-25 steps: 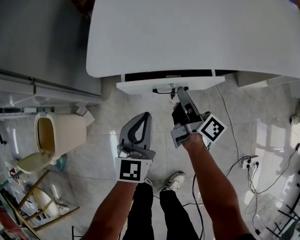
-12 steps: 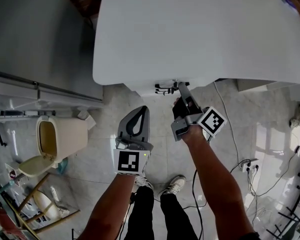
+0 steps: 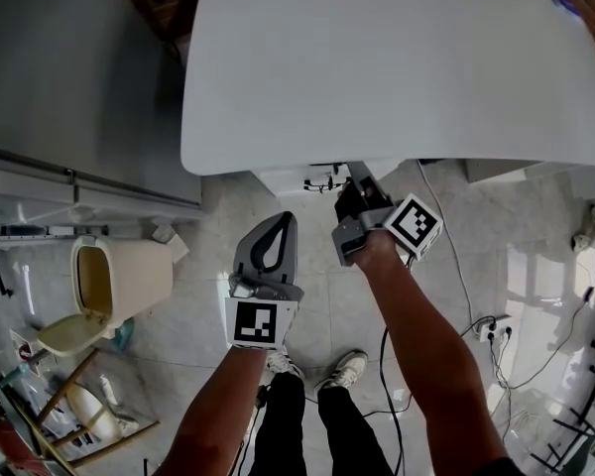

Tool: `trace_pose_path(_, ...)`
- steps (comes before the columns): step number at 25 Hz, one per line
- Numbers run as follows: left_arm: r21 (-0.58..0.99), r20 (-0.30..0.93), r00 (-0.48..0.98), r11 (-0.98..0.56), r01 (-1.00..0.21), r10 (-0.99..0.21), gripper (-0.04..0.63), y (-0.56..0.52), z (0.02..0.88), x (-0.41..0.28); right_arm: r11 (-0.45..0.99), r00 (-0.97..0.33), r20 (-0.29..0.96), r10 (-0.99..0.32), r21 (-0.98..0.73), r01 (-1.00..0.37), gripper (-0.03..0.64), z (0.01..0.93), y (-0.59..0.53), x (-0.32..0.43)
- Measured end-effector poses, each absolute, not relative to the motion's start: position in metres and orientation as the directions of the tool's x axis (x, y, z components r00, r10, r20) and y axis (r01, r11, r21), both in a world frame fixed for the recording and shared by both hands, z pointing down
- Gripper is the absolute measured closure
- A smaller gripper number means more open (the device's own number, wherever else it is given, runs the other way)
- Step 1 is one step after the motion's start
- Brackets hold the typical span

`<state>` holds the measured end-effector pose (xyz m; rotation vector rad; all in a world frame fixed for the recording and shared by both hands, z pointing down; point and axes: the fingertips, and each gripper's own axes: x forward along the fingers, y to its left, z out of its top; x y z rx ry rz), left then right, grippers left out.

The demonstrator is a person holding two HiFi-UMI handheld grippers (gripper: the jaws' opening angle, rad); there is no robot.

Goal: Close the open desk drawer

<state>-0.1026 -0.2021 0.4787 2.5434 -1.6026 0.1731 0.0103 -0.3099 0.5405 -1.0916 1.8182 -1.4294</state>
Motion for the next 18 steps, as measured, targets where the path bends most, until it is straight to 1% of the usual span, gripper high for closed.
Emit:
trace_pose_path(8, 0.050, 0.175, 0.432, -0.430, -0.901, -0.885, 0.592, -0.197, 0.480, -0.104, 0.115, -0.497, 0.020, -0.868, -0.964, -0.239, 0.558, 0.540, -0.317, 0.010)
trace_pose_path(13, 0.046, 0.174, 0.433, -0.432, -0.900, -0.884, 0.592, -0.193, 0.479, -0.104, 0.120, -0.482, -0.005, -0.876, -0.971, -0.207, 0.558, 0.539, -0.319, 0.010)
trace_pose_path(16, 0.057, 0.176, 0.428, -0.425, -0.903, -0.886, 0.592, -0.189, 0.478, -0.104, 0.150, -0.483, -0.014, -0.875, -0.958, -0.245, 0.558, 0.536, -0.316, 0.011)
trace_pose_path(17, 0.061, 0.179, 0.426, -0.422, -0.905, -0.887, 0.592, -0.188, 0.478, -0.104, 0.159, -0.486, -0.006, -0.874, -0.948, -0.274, 0.543, 0.536, -0.314, 0.011)
trace_pose_path(18, 0.064, 0.183, 0.424, -0.419, -0.906, -0.887, 0.592, -0.187, 0.478, -0.105, 0.162, -0.489, 0.006, -0.872, -0.940, -0.301, 0.505, 0.536, -0.312, 0.010)
